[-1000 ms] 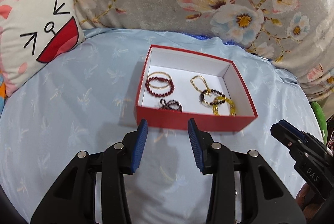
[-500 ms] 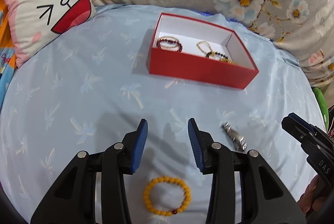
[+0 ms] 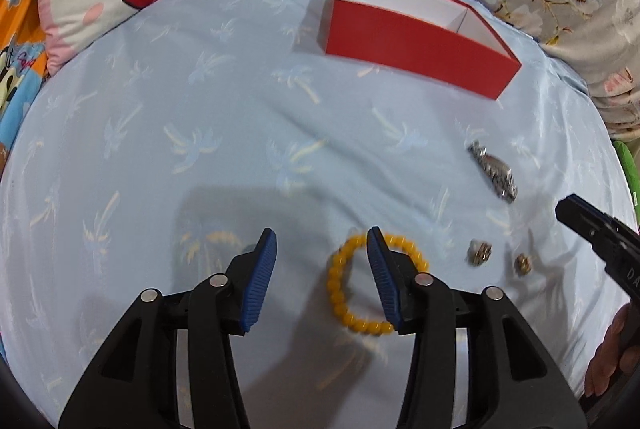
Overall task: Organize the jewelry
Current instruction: 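Grasp the yellow beaded bracelet with the left gripper while the right grasps the silver watch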
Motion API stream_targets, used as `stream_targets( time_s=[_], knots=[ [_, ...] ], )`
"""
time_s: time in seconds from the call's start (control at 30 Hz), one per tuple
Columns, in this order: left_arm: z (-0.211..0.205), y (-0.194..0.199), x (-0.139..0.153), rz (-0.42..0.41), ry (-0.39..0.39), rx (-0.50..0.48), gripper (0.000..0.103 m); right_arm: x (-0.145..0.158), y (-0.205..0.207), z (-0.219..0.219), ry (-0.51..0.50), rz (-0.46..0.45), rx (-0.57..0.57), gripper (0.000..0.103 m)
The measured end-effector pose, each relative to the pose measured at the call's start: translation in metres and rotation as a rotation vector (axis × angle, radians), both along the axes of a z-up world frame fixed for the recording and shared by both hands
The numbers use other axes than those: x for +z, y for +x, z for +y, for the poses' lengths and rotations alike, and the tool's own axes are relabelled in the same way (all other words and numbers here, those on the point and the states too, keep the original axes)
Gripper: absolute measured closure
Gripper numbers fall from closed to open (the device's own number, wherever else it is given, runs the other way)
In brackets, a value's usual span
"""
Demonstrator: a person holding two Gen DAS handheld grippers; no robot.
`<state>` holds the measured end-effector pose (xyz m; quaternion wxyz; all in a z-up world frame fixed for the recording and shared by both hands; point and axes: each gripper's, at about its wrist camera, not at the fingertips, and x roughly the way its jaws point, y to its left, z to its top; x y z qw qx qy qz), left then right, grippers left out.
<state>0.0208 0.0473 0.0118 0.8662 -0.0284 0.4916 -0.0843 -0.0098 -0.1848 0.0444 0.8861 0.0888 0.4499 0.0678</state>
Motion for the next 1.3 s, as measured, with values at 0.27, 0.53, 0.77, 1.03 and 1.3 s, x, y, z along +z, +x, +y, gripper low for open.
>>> stream_targets(
  time_s=[0.27, 0.53, 0.77, 1.03, 1.3],
  knots=[
    [-0.005, -0.01, -0.007, -0.016, 0.026, -0.02, 0.056, -0.007, 0.002, 0.005, -0.007, 0.015, 0.012, 0.074],
    [-0.02, -0.012, -0.008, -0.064, 0.089, -0.064, 0.076, -0.013, 0.013, 0.013, -0.011, 0.018, 0.025, 0.074],
    [-0.019, -0.005, -0.008, -0.057, 0.045, -0.064, 0.095, -0.019, 0.028, 0.018, -0.018, 0.021, 0.034, 0.074],
    [-0.023, 0.005, -0.007, -0.039, -0.006, -0.068, 0.096, -0.023, 0.046, 0.025, -0.033, 0.013, 0.048, 0.074],
    [-0.025, 0.011, -0.001, -0.038, -0.039, -0.072, 0.096, -0.028, 0.055, 0.024, -0.032, 0.021, 0.042, 0.09]
  ],
)
